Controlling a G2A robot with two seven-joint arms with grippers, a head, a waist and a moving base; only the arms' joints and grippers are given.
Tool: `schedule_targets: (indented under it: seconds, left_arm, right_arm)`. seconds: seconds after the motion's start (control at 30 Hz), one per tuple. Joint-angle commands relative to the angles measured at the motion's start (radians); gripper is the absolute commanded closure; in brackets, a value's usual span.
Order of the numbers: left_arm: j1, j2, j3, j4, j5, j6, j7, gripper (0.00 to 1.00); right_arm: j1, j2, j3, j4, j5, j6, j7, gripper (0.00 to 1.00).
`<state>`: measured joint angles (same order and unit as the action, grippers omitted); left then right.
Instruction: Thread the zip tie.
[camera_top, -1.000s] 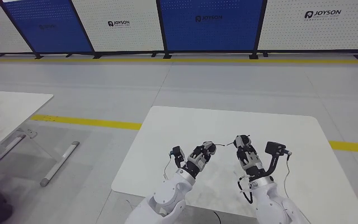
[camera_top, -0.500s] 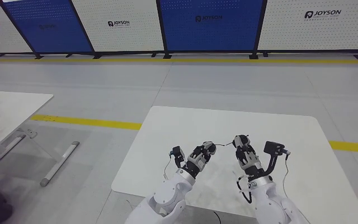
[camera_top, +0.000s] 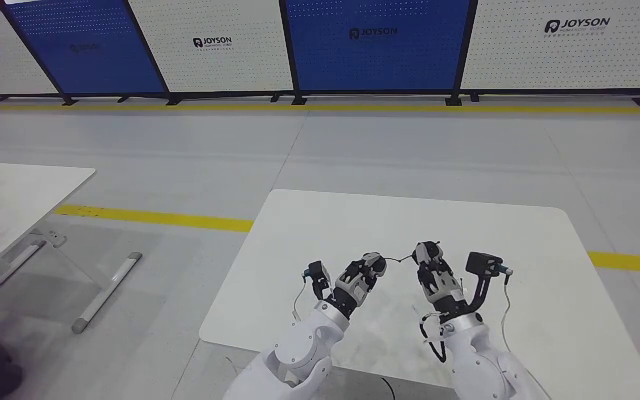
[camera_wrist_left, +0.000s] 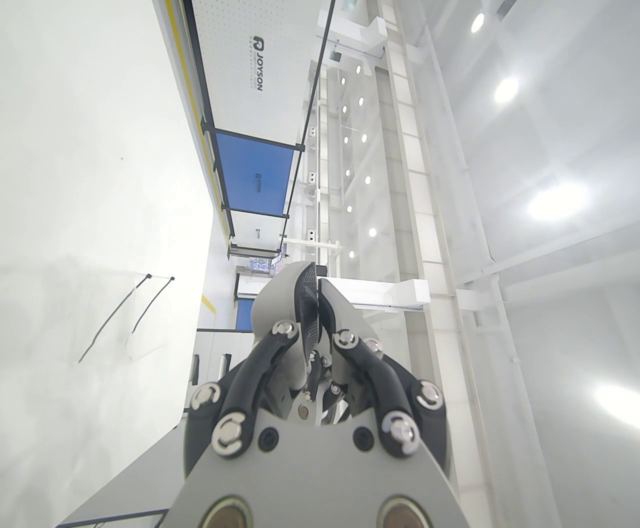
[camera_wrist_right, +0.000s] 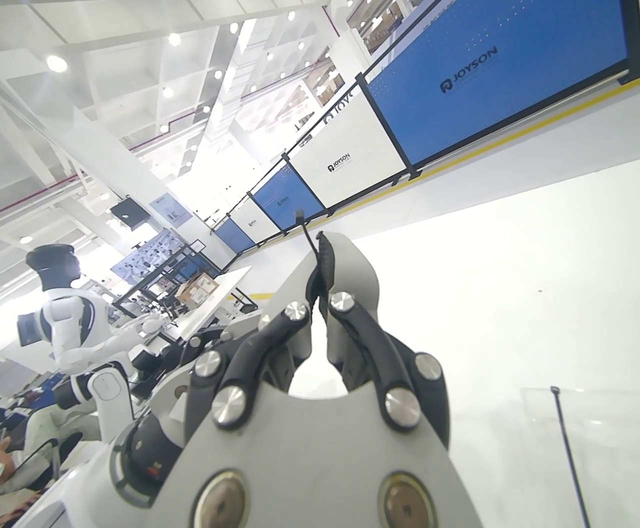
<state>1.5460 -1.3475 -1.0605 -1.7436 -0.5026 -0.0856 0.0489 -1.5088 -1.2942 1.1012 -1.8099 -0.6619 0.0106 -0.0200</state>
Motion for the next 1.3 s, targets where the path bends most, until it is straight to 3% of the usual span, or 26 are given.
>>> schedule_targets:
  seconds: [0.0,0.47,1.27]
  left_arm:
    - [0.0,0.0,0.0,0.0,0.0,0.0,0.0,1.0]
    - [0.0,0.0,0.0,0.0,0.0,0.0,0.0,1.0]
    - [0.0,0.0,0.0,0.0,0.0,0.0,0.0,1.0]
  right_arm:
    - [-0.001,-0.001,0.002,0.001,-0.001,-0.002,0.001,1.0]
    - [-0.026,-0.004,0.022,-0.009,0.003,-0.041,-0.033,1.0]
    - [-0.013,-0.016,0.015,0.015,-0.013,-0.039,-0.026,1.0]
